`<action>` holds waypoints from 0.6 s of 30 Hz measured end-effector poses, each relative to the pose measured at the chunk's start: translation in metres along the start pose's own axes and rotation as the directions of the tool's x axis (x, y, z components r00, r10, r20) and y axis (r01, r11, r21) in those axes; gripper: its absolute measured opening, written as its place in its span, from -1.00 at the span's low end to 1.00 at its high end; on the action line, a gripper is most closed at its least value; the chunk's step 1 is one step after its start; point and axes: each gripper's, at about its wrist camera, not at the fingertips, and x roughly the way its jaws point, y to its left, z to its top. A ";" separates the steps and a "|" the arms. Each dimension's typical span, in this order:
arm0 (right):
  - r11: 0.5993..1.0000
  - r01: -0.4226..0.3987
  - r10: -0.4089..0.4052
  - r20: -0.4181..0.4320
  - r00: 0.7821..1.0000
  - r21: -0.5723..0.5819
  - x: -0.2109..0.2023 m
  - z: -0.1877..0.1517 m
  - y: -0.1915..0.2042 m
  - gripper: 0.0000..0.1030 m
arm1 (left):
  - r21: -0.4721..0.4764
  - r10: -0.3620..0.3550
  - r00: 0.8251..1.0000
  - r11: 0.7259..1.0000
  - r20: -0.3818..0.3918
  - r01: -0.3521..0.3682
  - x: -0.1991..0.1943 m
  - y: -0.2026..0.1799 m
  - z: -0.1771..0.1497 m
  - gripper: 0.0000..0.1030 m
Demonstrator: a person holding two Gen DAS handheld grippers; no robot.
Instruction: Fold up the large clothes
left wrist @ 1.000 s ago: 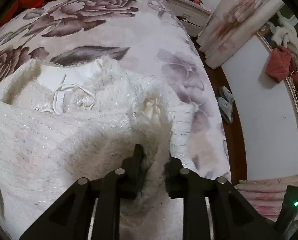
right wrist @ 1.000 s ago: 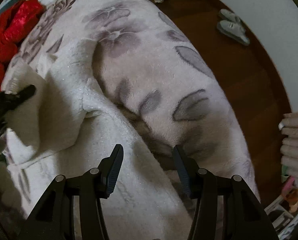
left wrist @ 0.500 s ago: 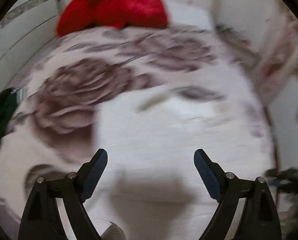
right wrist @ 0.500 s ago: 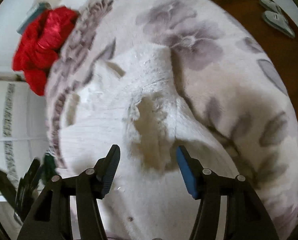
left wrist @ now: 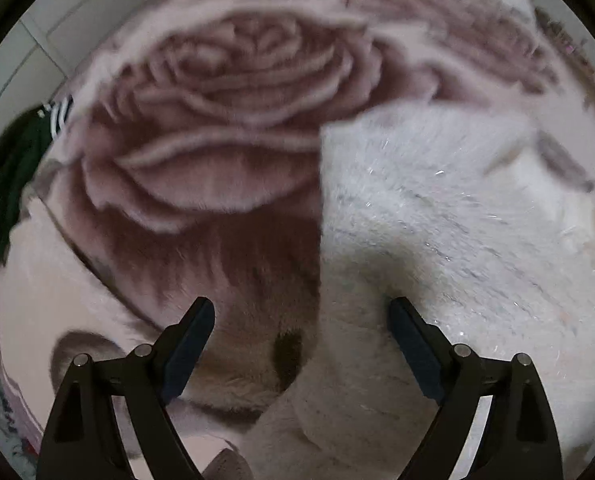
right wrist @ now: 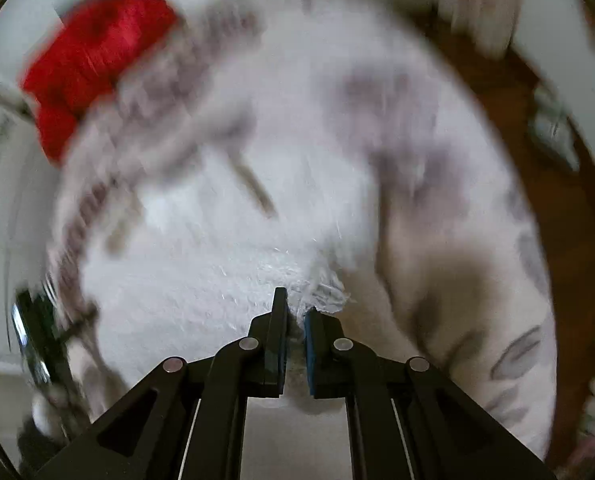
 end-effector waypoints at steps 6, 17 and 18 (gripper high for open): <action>0.999 0.035 -0.029 0.143 0.989 -0.039 -0.066 0.020 0.030 -0.29 | 0.103 0.057 0.991 0.992 0.122 -0.070 -0.049 -0.012 0.003 0.75; 0.959 -0.267 0.244 -0.206 0.948 -0.094 0.095 0.119 0.187 -0.08 | 0.278 0.327 0.902 0.872 0.283 -0.403 -0.008 -0.049 0.031 0.75; 0.961 -0.262 0.233 -0.245 0.941 -0.092 0.118 0.121 0.197 -0.08 | 0.277 0.323 0.901 0.873 0.288 -0.402 -0.009 -0.047 0.031 0.75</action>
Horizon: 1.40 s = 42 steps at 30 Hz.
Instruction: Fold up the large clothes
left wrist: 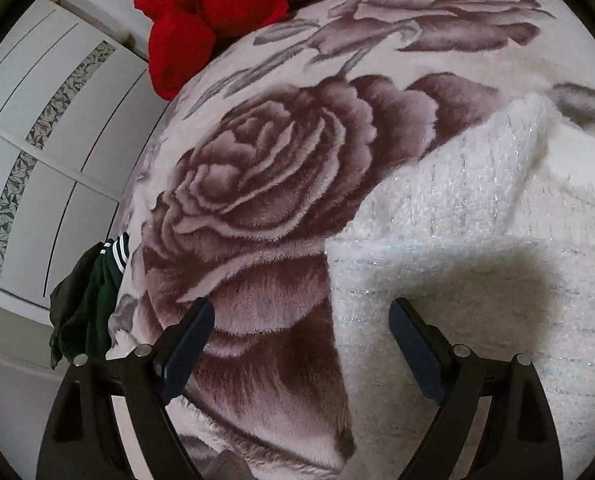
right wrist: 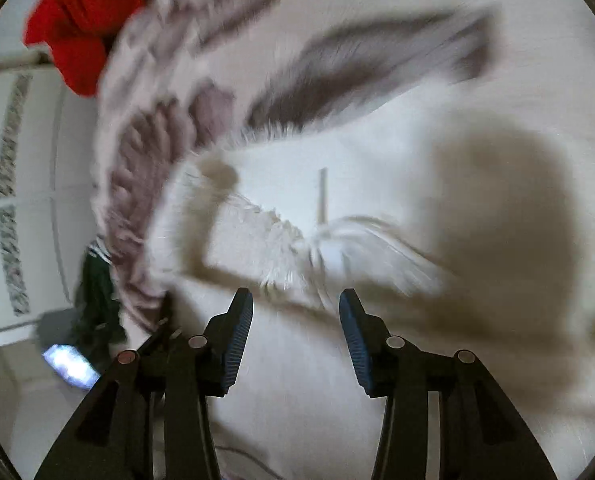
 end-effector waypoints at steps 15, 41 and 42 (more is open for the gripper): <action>0.960 0.249 -0.223 0.191 0.956 -0.124 -0.062 -0.018 0.034 -0.28 | -0.052 -0.051 0.998 0.997 0.048 0.054 -0.028 0.015 0.002 0.75; 0.955 0.271 -0.239 0.227 0.944 -0.120 -0.105 -0.035 -0.036 -0.89 | 0.034 0.028 0.991 0.999 0.134 -0.033 -0.053 -0.023 0.012 0.75; 0.962 0.257 -0.228 0.254 0.940 -0.088 -0.128 -0.046 -0.049 -0.72 | 0.028 0.026 0.989 0.999 0.144 -0.030 -0.059 -0.020 0.011 0.75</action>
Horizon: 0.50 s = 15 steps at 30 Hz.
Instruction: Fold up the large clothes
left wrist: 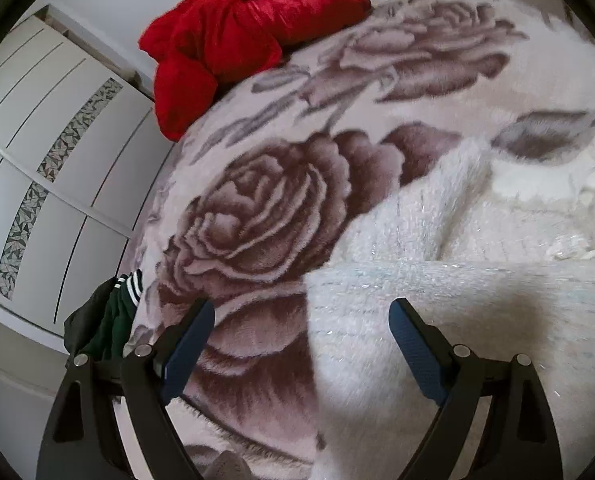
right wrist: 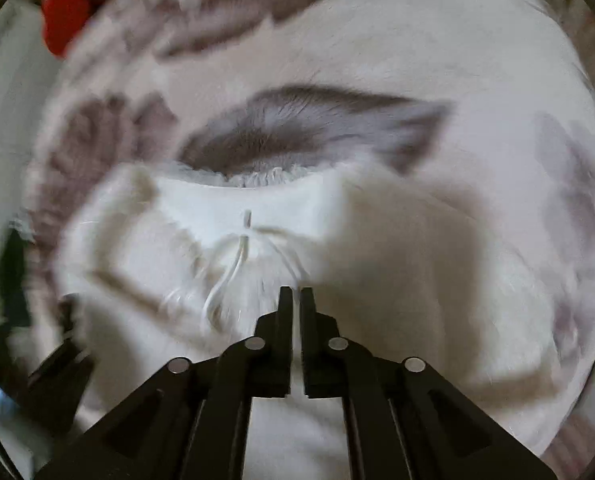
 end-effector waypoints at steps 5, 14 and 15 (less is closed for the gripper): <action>0.977 0.137 -0.145 0.035 0.989 0.166 -0.071 -0.053 -0.115 -0.01 | -0.025 -0.028 0.999 0.999 0.015 0.028 -0.034 0.008 -0.013 0.75; 0.819 -0.261 0.255 0.084 0.963 0.511 -0.039 -0.075 -0.219 -0.01 | 0.031 -0.034 0.999 0.999 -0.017 0.035 -0.046 -0.032 -0.020 0.75; 0.786 -0.310 0.295 0.117 0.948 0.534 -0.035 -0.073 -0.218 -0.01 | 0.033 -0.034 0.999 0.999 -0.011 0.034 -0.048 -0.035 -0.019 0.75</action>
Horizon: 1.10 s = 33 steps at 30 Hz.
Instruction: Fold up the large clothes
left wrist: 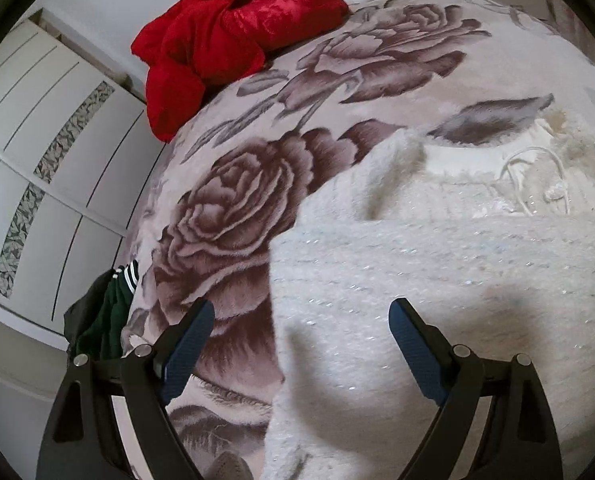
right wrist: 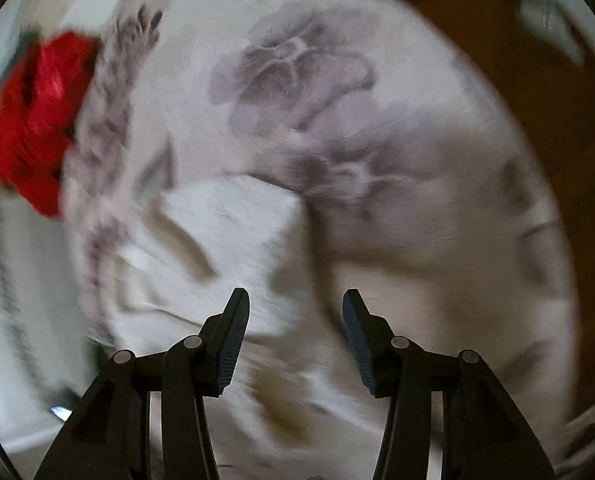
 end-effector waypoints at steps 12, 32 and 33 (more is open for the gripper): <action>0.979 0.192 -0.201 -0.168 0.965 -0.066 0.081 0.042 0.001 -0.74 | 0.060 0.029 1.000 0.998 -0.005 -0.029 0.007 -0.032 0.002 0.75; 0.717 0.314 -0.381 0.028 0.924 -0.622 0.023 -0.122 -0.011 -0.07 | 0.077 -0.005 1.000 0.997 -0.005 0.006 -0.017 -0.035 -0.022 0.75; 0.693 0.333 -0.389 0.057 0.919 -0.640 0.035 -0.118 -0.006 -0.07 | 0.084 -0.006 1.000 0.996 -0.005 0.006 -0.017 -0.037 -0.023 0.75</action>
